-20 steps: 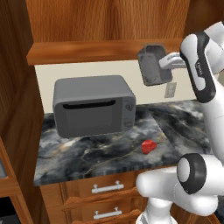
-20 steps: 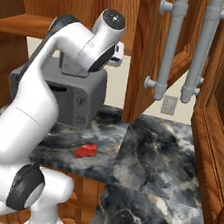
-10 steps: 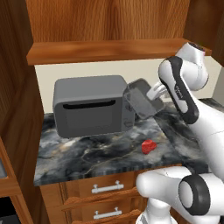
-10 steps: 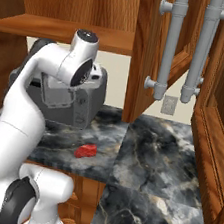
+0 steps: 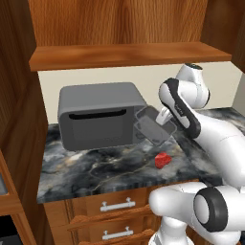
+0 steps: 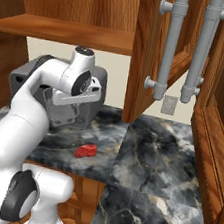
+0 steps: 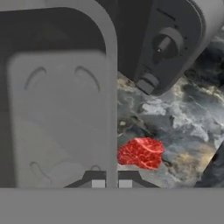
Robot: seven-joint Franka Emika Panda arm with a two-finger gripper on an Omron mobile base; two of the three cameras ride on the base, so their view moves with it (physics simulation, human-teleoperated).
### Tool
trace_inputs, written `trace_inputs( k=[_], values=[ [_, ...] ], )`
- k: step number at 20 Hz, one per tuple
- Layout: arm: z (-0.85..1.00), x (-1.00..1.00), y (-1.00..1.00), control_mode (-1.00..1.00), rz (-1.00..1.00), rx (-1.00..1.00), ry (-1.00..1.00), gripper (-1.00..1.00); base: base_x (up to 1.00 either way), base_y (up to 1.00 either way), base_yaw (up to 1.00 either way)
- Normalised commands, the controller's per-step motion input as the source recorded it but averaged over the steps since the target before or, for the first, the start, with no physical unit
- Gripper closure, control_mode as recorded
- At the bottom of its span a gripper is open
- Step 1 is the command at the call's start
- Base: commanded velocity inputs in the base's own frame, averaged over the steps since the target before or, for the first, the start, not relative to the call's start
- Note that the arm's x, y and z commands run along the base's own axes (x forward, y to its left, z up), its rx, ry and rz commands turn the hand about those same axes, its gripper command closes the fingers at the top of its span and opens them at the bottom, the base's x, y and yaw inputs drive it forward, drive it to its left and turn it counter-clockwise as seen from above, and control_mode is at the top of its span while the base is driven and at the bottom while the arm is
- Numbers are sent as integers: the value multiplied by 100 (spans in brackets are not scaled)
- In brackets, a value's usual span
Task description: Retrieve the tupperware from the cabinet, then place the raw meat into the tupperware to avoid contamination.
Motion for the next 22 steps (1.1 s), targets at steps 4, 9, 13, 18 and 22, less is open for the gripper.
trace_inputs(
  k=[4, 9, 13, 18, 22],
  values=[
    [-31, 18, -55, -100, -2, 0, 5, 100, 0, 0, 0],
    [-29, 18, -67, -100, -10, 0, 4, 100, 0, 0, 0],
    [-27, 28, -66, -100, -12, 0, 6, 100, 0, 0, 0],
    [-28, 36, -62, -100, -13, 0, 8, 100, 0, 0, 0],
    [-27, 44, -53, -100, -15, 0, 11, 100, 0, 0, 0]
  ],
)
